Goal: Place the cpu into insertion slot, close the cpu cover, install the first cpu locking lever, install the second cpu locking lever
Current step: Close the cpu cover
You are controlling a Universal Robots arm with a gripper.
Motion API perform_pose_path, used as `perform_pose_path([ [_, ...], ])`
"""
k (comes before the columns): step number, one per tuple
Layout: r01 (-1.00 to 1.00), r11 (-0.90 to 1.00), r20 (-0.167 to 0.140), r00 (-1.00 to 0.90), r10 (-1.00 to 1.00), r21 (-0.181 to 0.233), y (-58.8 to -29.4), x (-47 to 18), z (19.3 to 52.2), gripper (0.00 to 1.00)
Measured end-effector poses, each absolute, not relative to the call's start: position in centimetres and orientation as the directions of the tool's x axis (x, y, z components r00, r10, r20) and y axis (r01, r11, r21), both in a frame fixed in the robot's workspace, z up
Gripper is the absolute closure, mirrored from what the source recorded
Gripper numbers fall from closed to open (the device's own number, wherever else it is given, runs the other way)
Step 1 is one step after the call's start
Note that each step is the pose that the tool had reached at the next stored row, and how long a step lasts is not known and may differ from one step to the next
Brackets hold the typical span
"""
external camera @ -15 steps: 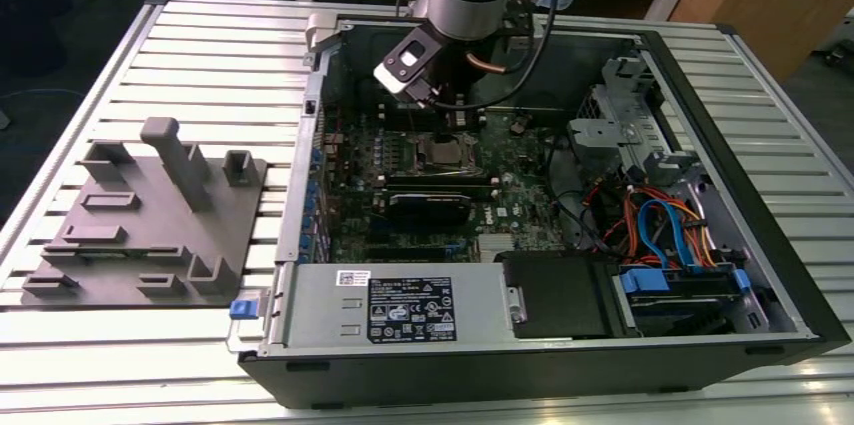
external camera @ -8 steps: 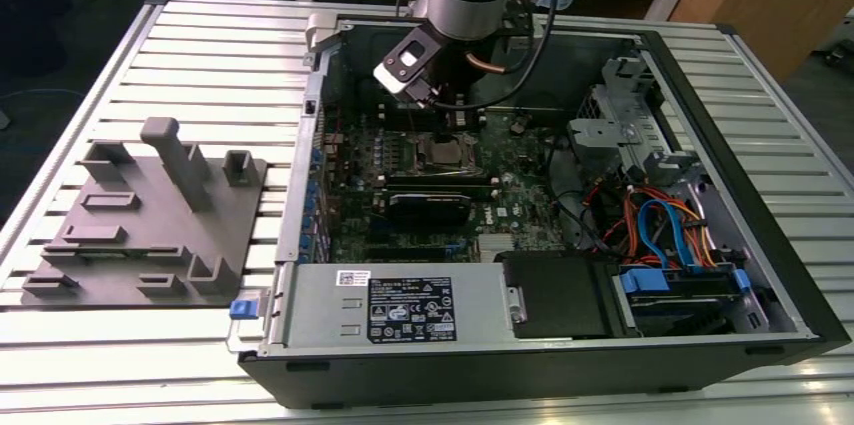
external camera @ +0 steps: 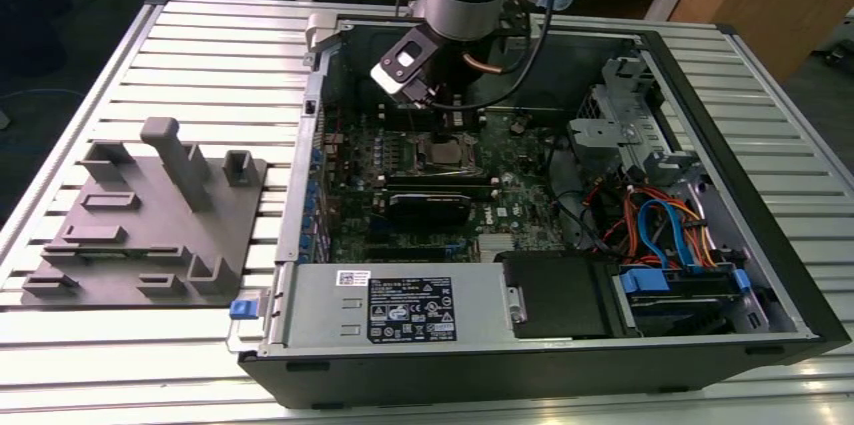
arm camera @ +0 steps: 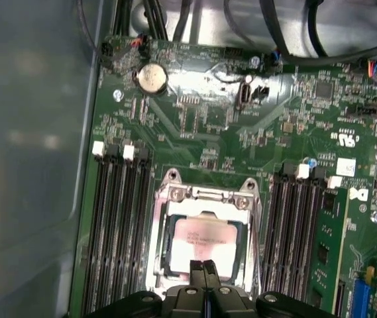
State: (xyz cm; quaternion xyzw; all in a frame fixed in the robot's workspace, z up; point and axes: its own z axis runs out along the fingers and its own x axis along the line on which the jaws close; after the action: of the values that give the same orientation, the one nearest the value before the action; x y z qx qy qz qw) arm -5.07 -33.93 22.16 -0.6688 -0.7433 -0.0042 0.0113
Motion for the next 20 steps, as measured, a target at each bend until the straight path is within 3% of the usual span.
perform_pose_path([
  [20, 0.993, 0.122, 0.024, -0.121, 0.992, -0.011, -33.9, -6.3, 20.3, 0.9],
])
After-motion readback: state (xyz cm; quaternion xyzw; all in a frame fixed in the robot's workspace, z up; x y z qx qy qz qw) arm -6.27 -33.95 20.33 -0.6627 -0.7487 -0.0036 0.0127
